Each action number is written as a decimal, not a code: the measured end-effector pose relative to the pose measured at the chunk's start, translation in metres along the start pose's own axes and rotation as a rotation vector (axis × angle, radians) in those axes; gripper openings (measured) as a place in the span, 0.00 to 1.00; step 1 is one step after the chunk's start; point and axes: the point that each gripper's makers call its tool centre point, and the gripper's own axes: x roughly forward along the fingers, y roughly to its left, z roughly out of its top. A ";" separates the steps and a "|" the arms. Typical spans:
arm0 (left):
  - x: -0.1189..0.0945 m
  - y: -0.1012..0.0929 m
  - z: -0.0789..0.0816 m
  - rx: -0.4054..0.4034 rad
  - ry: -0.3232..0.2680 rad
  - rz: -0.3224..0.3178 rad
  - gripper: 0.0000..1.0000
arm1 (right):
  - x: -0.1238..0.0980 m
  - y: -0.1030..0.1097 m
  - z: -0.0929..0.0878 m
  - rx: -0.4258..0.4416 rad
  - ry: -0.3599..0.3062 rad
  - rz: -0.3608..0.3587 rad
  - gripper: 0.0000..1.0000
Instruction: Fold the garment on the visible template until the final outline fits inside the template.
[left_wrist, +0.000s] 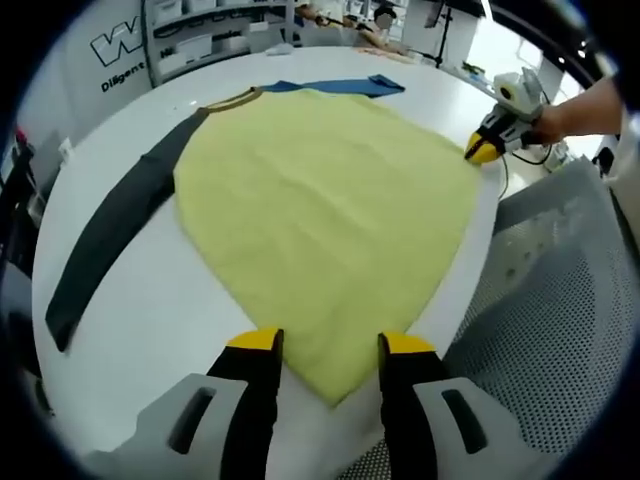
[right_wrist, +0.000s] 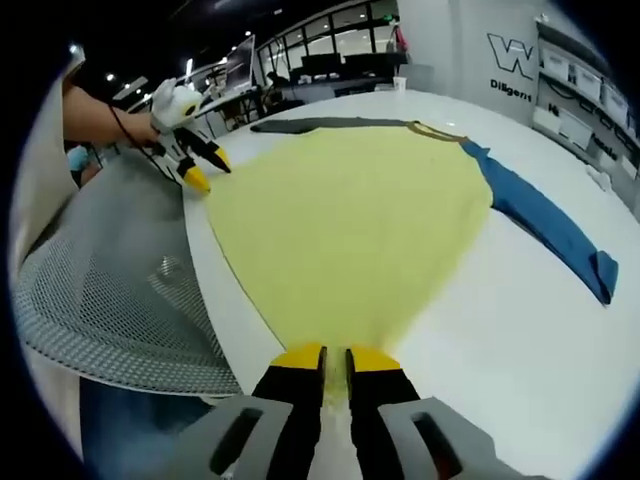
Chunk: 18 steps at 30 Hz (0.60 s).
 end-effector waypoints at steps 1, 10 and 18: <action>-0.002 0.001 0.004 -0.008 -0.015 0.002 0.45 | -0.004 -0.002 0.003 0.004 -0.014 -0.002 0.11; -0.010 0.008 0.042 -0.059 -0.143 0.019 0.53 | -0.028 -0.079 0.022 0.134 -0.107 -0.164 0.09; -0.004 0.001 0.067 -0.059 -0.224 -0.005 0.75 | -0.042 -0.164 0.042 0.205 -0.160 -0.353 0.10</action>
